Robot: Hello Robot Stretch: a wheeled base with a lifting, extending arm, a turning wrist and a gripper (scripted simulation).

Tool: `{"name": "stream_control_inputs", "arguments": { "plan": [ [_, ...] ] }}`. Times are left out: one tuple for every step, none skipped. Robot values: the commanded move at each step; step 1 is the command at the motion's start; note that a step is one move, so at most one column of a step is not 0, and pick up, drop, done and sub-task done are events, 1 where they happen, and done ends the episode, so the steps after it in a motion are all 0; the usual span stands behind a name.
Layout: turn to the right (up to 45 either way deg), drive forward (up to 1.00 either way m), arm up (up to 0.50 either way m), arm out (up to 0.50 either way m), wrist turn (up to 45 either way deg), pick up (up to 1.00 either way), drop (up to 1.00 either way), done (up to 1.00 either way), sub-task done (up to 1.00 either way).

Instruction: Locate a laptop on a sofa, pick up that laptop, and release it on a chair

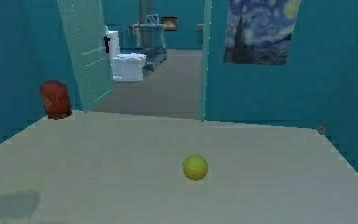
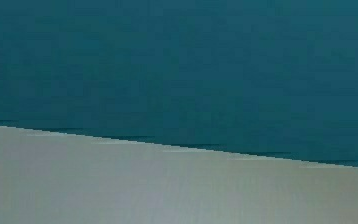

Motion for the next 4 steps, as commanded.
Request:
{"name": "stream_control_inputs", "arguments": {
  "plan": [
    [0.0,0.50,0.00,0.00,0.0,0.00,0.00,0.00,0.00],
    [33.0,0.00,0.00,0.00,0.0,0.00,0.00,0.00,0.00],
    [0.0,0.05,0.00,0.00,0.0,0.00,0.00,0.00,0.00],
    [-45.0,0.00,0.00,0.00,0.0,0.00,0.00,0.00,0.00]
  ]
}}
